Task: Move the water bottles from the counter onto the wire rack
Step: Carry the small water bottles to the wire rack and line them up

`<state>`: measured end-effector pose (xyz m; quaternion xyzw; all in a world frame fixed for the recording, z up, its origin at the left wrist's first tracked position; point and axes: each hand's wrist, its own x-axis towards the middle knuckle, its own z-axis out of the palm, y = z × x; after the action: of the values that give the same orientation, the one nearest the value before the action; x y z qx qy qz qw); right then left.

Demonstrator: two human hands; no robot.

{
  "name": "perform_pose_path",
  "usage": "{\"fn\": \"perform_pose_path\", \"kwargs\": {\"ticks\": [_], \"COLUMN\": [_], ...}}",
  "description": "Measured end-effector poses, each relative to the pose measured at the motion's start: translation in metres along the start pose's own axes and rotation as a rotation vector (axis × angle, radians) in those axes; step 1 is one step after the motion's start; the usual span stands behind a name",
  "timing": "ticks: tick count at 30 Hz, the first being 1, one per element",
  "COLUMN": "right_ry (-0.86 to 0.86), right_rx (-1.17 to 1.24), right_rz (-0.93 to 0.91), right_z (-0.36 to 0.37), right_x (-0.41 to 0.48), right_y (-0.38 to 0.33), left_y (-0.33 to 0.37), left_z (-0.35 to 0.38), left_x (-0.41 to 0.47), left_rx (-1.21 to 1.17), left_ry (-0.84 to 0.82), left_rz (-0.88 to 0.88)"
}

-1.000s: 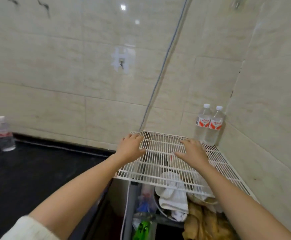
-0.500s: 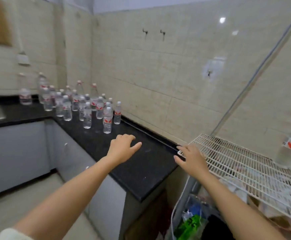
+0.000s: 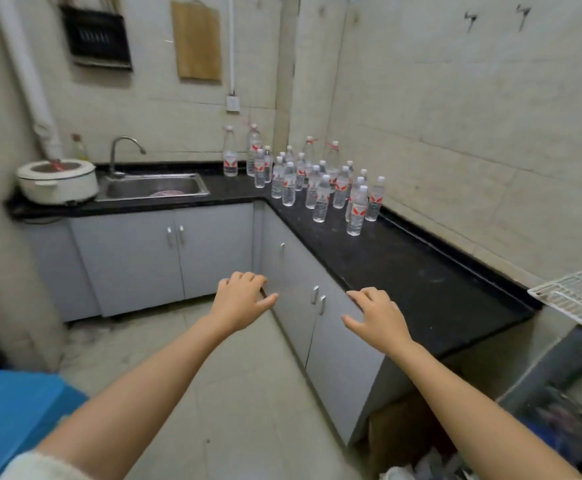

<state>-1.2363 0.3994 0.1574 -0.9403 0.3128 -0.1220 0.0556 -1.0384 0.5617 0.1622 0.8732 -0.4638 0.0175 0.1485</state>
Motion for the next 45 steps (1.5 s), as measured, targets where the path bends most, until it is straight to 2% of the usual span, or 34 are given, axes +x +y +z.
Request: {"fn": "perform_pose_path", "kwargs": {"ticks": [4,8,11,17,22,30,35,40,45], "right_ry": [-0.011,0.019,-0.045,-0.062,-0.062,-0.038,-0.043,-0.103,-0.087], "right_rx": [-0.026,0.074,0.042,0.028,0.036,0.120,0.222,0.220,0.251], "right_rz": [-0.068,-0.072,-0.074,-0.084,-0.105,-0.082,-0.088,-0.093,-0.089], "right_z": [0.014,0.040,0.066,0.087,0.097,0.119,0.130,0.161,0.178], "right_x": [0.045,0.087,0.109,0.158,0.207,0.320,0.399,0.449,0.519], "right_y": [-0.059,-0.125,-0.169,-0.214,-0.216,-0.180,-0.177,-0.178,-0.186], "left_y": [-0.063,-0.144,-0.202,-0.253,-0.270,-0.275,-0.304,-0.331,-0.370], "left_z": [-0.018,-0.039,-0.042,-0.029,-0.020,-0.016,-0.016,0.010,0.018], "left_x": [0.002,0.005,0.003,0.024,0.077,0.199,0.265,0.300,0.361], "left_rx": [0.011,0.029,0.054,0.018,-0.071,-0.156,-0.217,-0.302,-0.336], "left_ry": [0.034,0.050,0.012,-0.080,-0.050,0.004,0.053,0.008,0.059], "left_rz": [-0.043,-0.110,-0.163,-0.215,-0.219,-0.183,-0.262,-0.351,-0.368]}}
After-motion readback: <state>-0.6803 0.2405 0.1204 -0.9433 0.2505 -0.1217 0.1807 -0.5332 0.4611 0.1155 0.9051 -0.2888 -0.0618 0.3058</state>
